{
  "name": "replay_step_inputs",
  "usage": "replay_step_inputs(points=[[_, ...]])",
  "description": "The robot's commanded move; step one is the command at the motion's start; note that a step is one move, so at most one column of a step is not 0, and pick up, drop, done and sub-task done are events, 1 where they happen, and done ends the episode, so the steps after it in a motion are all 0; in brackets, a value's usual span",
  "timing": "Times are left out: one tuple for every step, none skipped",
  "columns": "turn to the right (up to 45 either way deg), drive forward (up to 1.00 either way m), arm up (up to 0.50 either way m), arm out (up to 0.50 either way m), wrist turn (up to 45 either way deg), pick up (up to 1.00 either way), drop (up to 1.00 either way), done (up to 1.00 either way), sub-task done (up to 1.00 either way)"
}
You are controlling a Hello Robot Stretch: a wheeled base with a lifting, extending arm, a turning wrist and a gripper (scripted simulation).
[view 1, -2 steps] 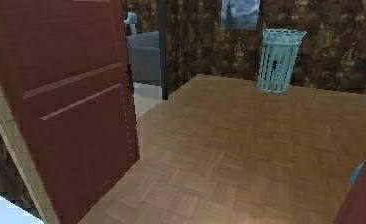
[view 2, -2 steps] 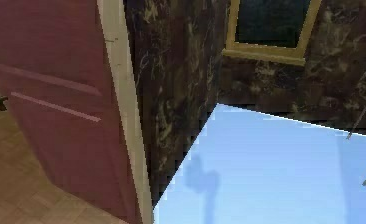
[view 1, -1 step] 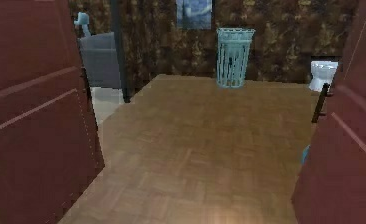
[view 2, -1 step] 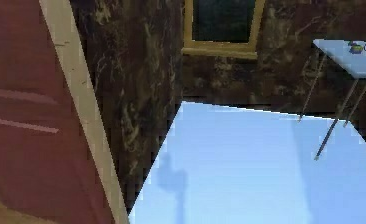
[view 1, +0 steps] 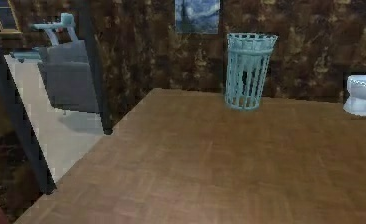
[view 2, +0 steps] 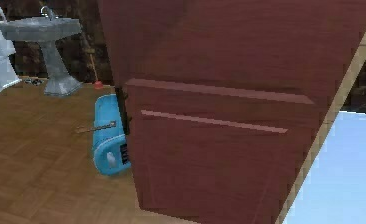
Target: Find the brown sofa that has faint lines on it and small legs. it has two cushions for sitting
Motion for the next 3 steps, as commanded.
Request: replay_step_inputs(points=[[6.0, 0.00, 0.00, 0.00, 0.0, 0.00, 0.00, 0.00, 0.00], [0.0, 0.80, 0.00, 0.00, 0.0, 0.00, 0.00, 0.00, 0.00], [-45.0, 0.00, 0.00, 0.00, 0.0, 0.00, 0.00, 0.00, 0.00]])
